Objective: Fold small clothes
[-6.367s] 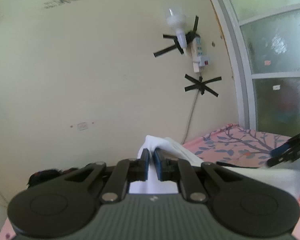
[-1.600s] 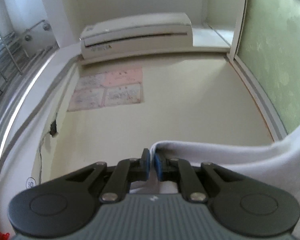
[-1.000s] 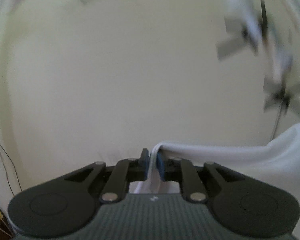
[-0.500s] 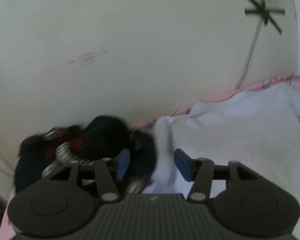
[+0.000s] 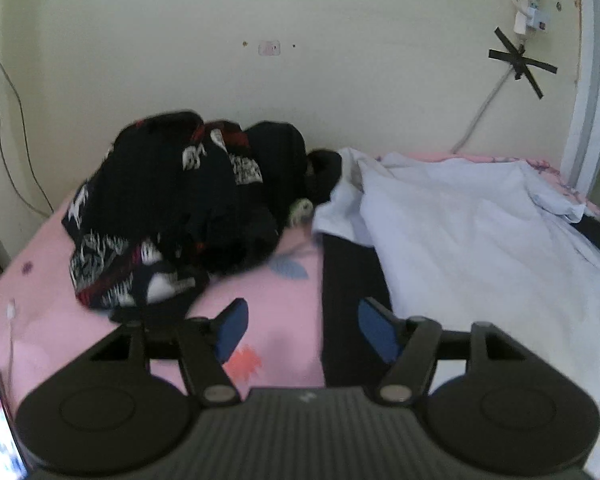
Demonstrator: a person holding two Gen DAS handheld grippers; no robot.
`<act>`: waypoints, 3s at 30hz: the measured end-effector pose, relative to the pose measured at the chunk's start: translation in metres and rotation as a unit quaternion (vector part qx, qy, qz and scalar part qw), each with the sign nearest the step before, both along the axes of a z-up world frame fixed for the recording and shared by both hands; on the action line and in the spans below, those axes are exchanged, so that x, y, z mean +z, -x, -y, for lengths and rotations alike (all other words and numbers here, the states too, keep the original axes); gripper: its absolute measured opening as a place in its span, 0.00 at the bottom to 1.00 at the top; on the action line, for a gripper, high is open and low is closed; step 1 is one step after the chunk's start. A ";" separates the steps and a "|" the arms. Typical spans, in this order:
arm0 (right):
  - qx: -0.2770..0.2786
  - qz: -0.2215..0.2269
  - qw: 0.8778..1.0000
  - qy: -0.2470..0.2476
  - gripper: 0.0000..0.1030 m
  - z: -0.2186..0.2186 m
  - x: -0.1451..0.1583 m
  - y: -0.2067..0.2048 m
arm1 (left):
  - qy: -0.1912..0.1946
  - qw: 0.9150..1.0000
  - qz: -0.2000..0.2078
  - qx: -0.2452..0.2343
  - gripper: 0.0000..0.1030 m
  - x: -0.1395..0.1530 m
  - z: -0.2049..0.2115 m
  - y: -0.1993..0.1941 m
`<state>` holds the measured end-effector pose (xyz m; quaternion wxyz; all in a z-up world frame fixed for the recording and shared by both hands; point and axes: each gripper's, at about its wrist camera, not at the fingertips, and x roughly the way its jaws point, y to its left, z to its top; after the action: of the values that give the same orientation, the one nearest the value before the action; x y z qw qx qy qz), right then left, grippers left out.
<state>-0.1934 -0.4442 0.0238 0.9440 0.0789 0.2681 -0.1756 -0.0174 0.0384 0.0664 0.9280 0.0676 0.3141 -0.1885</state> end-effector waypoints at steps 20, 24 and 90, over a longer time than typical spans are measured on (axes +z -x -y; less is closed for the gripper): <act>0.126 -0.030 0.981 -0.143 0.03 -0.080 -0.031 0.089 | 0.067 0.976 -0.153 -0.137 0.40 -0.047 -0.003 0.078; 0.098 0.014 0.979 -0.177 0.02 -0.060 0.013 0.114 | 0.070 0.971 -0.164 -0.158 0.04 -0.037 -0.001 0.076; 0.223 0.089 0.923 -0.300 0.02 0.039 0.111 -0.223 | 0.155 0.985 -0.058 -0.049 0.55 0.045 0.023 -0.095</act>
<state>0.0294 -0.4827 0.1343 0.9109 0.3122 0.2333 0.1356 0.0773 0.0150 0.1111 0.8971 -0.0727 0.3309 -0.2838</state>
